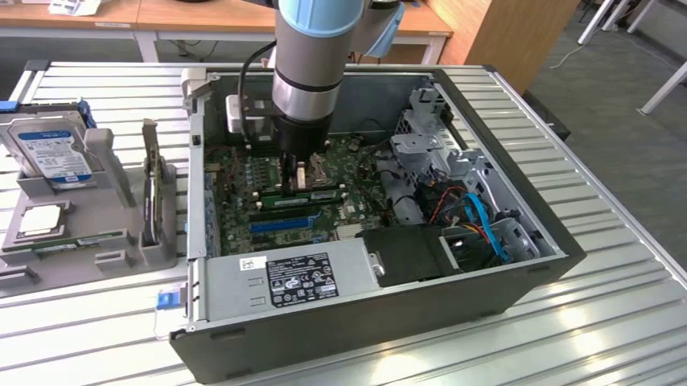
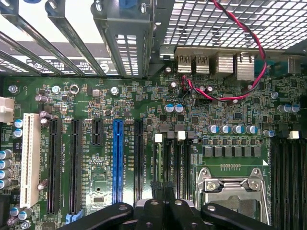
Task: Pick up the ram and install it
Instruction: 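Press down the ram until it locks into place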
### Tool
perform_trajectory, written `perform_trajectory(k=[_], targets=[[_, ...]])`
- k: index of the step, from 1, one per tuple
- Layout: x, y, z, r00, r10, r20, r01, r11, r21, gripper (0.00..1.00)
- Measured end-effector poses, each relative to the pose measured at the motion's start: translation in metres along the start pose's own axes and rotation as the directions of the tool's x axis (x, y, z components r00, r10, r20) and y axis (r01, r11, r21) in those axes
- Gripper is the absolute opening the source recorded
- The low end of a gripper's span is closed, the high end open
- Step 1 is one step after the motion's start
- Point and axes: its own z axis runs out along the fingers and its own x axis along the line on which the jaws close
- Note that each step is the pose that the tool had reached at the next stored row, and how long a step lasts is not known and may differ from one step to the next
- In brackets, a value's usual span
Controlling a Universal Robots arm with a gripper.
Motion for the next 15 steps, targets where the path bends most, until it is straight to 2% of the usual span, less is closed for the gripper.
perform_trajectory(k=[15], targets=[[0.0001,-0.0001,0.0007,1.0,0.0,-0.0002,0.0,1.0,0.0001,0.1]])
